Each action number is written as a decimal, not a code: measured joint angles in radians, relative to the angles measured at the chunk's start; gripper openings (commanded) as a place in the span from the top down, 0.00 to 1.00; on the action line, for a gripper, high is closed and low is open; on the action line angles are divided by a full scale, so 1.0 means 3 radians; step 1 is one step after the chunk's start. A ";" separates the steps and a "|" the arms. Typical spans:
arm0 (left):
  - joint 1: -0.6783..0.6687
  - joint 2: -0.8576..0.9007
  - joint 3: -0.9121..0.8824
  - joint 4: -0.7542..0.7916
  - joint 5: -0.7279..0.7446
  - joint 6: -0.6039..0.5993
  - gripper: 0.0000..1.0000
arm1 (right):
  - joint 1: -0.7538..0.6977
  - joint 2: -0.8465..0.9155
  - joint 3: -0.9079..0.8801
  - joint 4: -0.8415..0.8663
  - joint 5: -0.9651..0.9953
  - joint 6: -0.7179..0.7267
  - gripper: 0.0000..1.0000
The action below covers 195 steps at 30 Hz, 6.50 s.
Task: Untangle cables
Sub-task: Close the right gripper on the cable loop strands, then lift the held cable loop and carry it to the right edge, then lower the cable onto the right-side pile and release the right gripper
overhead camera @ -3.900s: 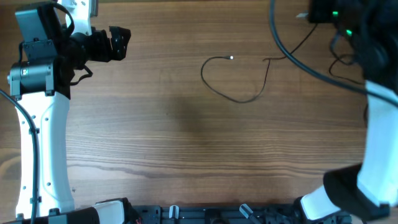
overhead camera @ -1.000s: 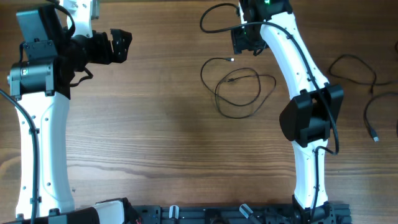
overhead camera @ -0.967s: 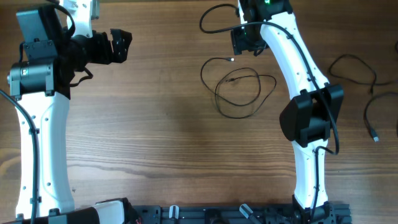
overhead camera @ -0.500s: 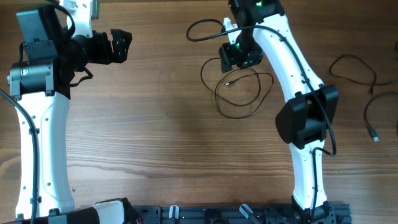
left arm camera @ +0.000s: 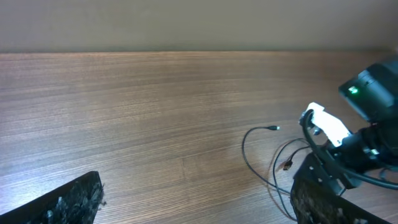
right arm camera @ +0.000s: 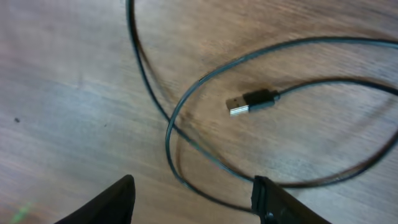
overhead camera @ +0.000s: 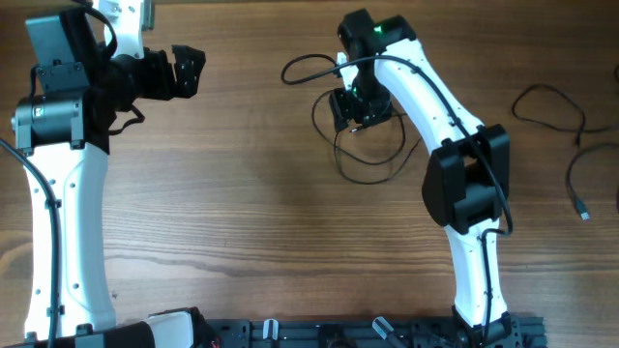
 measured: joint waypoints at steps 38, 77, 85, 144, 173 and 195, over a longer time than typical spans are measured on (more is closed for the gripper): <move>0.0000 -0.0001 0.0000 -0.0027 0.0061 0.0000 0.01 | 0.0282 0.0000 -0.0498 0.0764 0.0051 0.0159 0.36; 0.0000 -0.0200 0.0000 -0.0037 0.0062 0.0000 0.00 | 0.0282 -0.0114 -0.1063 0.1133 0.0261 -0.0520 0.41; 0.0000 -0.0215 0.0000 -0.0037 0.0061 0.0000 0.01 | 0.0278 -0.0116 -0.1072 0.1147 0.0303 -0.0547 0.50; 0.0000 -0.0216 0.0000 -0.0103 0.0148 0.0078 0.00 | 0.0156 -0.0759 0.0746 0.1033 0.0415 -0.0065 0.96; 0.0000 -0.0216 0.0000 -0.0141 0.0148 0.0088 0.00 | -0.0305 -0.1868 0.1038 0.0601 0.2443 0.0078 0.96; 0.0000 -0.0216 0.0000 -0.0132 0.0148 0.0088 0.00 | -0.2338 -0.2049 0.1043 -0.0278 0.2595 0.1038 0.95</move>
